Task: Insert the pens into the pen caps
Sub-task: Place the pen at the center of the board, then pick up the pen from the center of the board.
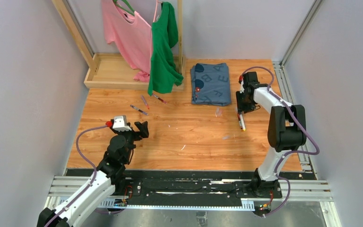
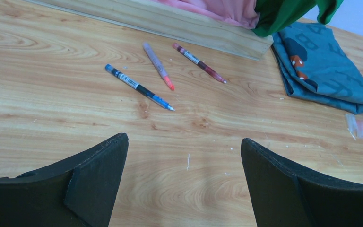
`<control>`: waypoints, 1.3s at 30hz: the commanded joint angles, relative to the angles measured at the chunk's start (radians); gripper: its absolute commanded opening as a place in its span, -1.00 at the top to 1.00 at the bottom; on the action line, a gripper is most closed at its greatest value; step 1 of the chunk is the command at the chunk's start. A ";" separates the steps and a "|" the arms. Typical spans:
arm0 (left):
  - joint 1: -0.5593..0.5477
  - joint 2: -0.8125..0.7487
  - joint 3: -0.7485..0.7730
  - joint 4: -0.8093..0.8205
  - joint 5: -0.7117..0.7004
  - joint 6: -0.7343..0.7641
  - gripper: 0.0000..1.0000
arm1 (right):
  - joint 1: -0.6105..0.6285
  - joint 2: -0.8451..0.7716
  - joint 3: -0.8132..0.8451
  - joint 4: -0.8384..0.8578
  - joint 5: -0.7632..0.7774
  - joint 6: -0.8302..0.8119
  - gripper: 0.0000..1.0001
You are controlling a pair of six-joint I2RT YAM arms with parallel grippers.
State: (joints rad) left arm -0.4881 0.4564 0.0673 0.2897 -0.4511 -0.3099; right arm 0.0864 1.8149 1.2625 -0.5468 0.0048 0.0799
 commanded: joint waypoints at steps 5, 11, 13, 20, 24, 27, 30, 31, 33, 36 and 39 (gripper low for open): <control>0.005 0.049 0.027 0.012 0.003 0.030 -0.87 | -0.042 -0.095 -0.069 0.111 -0.086 0.008 0.06; 0.013 0.162 0.212 -0.180 -0.032 -0.028 -1.00 | -0.045 -0.247 -0.136 0.154 -0.145 0.030 -0.03; 0.036 0.234 0.287 -0.240 -0.015 -0.051 -0.98 | -0.045 -0.312 -0.176 0.176 -0.180 0.048 -0.03; 0.126 0.530 0.502 -0.350 0.005 -0.083 -0.80 | -0.043 -0.498 -0.292 0.226 -0.284 0.110 -0.01; 0.182 0.700 0.613 -0.402 -0.012 -0.133 -0.60 | -0.043 -0.577 -0.335 0.241 -0.365 0.121 0.03; 0.203 0.832 0.704 -0.443 -0.038 -0.166 -0.54 | -0.043 -0.623 -0.358 0.260 -0.419 0.136 0.03; 0.209 0.948 0.783 -0.452 -0.075 -0.185 -0.50 | -0.043 -0.650 -0.368 0.278 -0.473 0.144 0.03; 0.218 0.984 0.808 -0.461 -0.079 -0.196 -0.46 | -0.043 -0.656 -0.369 0.278 -0.485 0.144 0.03; 0.242 1.048 0.851 -0.470 -0.066 -0.221 -0.38 | -0.043 -0.666 -0.369 0.277 -0.501 0.146 0.03; 0.265 1.132 0.897 -0.472 -0.065 -0.241 -0.22 | -0.043 -0.679 -0.370 0.278 -0.528 0.149 0.04; 0.270 1.215 0.966 -0.516 -0.064 -0.248 -0.16 | -0.043 -0.685 -0.371 0.281 -0.544 0.153 0.04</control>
State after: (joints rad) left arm -0.2321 1.5917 0.9543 -0.1749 -0.4824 -0.5179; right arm 0.0544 1.1511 0.9035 -0.2867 -0.4812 0.2150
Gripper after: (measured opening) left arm 0.594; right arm 0.482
